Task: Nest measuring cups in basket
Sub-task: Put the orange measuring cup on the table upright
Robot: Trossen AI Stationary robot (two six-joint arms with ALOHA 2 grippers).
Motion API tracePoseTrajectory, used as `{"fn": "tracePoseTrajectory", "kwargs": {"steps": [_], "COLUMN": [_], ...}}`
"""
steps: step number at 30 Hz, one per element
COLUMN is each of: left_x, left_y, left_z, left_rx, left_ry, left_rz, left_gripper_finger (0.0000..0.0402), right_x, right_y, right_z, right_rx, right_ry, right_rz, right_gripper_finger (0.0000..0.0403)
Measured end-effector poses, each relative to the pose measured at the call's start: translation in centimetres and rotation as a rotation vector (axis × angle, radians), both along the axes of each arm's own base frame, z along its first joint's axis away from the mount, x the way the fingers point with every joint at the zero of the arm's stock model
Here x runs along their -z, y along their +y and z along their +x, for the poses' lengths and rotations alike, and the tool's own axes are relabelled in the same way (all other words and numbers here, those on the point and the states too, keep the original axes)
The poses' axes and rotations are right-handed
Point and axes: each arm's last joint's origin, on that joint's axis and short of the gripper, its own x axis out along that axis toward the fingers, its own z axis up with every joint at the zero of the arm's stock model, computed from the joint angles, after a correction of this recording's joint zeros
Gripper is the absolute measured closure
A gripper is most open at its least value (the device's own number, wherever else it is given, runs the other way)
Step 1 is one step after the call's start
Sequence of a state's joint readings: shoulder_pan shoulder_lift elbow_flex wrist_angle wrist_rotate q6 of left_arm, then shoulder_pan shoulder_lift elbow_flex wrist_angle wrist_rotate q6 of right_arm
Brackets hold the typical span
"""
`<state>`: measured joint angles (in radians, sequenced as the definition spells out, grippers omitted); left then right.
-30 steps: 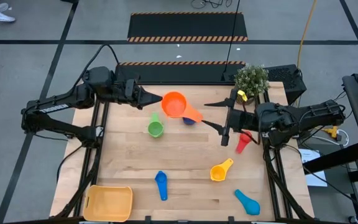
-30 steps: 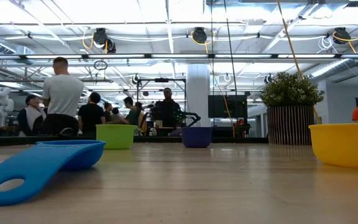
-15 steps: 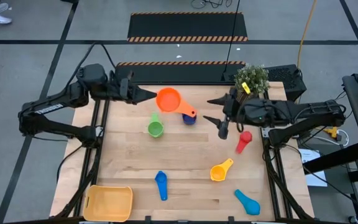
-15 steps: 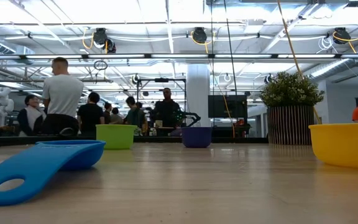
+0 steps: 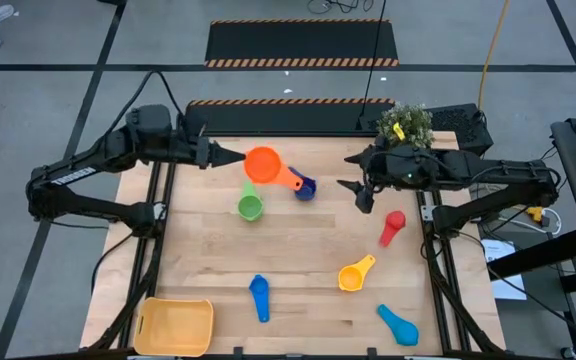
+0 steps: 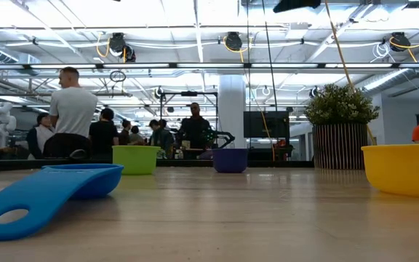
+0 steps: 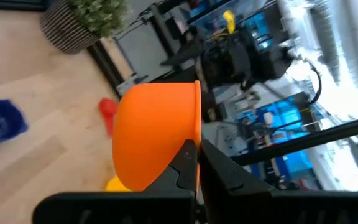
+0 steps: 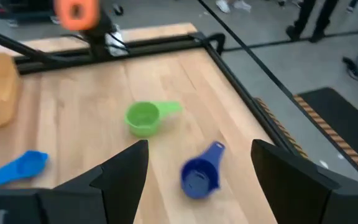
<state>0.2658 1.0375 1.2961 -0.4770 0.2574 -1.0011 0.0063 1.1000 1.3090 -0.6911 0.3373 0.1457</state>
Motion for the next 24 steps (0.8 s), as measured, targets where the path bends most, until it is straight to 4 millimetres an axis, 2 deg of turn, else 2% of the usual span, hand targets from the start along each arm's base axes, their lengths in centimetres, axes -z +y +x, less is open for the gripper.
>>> {"fn": "tracePoseTrajectory", "kwargs": {"steps": [6,11,15,24], "left_x": [0.2,1.1,3.4,9.5], "left_y": [-0.7,-1.4,-2.0,-3.7], "left_z": [0.2,0.6,1.5,3.8], "left_rx": [-0.043,-0.078,-0.103,-0.183], "left_ry": [0.025,0.058,0.092,-0.114], "left_rz": [0.056,0.058,0.014,-0.127], "left_gripper_finger": [0.0397,0.0399,0.0396,0.0398], "right_x": [0.2,-0.5,-1.0,-1.2], "right_y": [-1.5,-2.6,-3.3,-3.9], "right_z": [-1.6,-3.0,-3.8,-4.3], "right_rx": [0.073,0.135,0.177,0.168], "right_ry": [0.069,0.028,0.006,-0.003], "right_rz": [0.000,-0.001,-0.012,0.001], "right_gripper_finger": [0.0126,0.0126,0.0126,0.0126]}}
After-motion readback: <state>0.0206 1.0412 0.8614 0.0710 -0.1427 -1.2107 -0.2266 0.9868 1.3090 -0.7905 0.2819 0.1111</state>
